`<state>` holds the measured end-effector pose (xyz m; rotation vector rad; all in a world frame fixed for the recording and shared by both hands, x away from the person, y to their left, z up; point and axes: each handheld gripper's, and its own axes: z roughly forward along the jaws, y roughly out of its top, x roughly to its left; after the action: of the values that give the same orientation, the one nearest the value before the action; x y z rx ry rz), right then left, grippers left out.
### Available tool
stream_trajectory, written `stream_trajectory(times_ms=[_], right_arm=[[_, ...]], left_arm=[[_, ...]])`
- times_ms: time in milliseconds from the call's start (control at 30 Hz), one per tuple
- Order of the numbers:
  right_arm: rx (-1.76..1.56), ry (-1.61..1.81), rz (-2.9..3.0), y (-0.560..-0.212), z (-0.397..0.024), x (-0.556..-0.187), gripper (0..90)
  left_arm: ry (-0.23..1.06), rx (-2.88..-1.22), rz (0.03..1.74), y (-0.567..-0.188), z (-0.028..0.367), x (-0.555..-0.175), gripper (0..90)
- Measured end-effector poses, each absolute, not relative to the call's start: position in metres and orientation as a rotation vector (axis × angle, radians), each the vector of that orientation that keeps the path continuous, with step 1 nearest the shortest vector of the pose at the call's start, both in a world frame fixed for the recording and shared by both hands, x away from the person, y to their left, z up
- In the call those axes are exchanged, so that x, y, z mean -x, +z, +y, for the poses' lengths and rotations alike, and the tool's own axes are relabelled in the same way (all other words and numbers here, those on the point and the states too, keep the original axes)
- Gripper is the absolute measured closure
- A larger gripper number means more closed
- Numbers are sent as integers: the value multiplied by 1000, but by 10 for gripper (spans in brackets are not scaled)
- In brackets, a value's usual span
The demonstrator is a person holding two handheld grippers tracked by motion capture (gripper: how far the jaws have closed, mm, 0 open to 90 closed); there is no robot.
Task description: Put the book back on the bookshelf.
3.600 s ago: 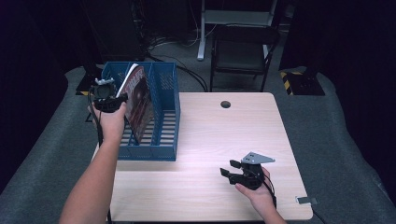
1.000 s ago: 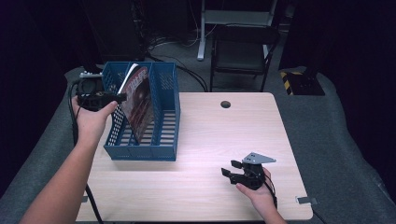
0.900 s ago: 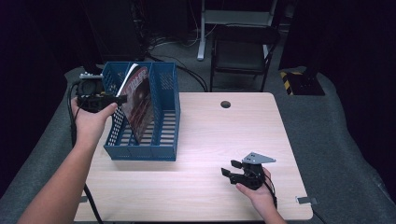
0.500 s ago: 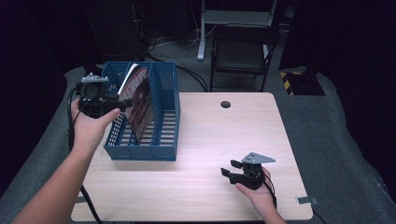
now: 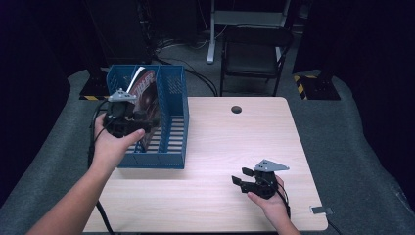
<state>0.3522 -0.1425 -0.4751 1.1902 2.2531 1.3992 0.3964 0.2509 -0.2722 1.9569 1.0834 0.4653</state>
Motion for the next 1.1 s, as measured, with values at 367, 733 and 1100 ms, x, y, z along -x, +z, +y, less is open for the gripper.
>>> stream_trajectory(times_ms=[367, 733, 1100], right_arm=[[-1180, 1408, 2252, -475, -143, -353, 420], [-1179, 1404, 2250, -474, -143, -353, 419], [-1176, 1403, 2245, -473, -144, -353, 420]], left_arm=[[382, -2039, 953, -325, 221, -379, 425], [310, -2034, 935, -381, 204, -369, 426], [283, -2085, 902, -427, 187, -355, 425]])
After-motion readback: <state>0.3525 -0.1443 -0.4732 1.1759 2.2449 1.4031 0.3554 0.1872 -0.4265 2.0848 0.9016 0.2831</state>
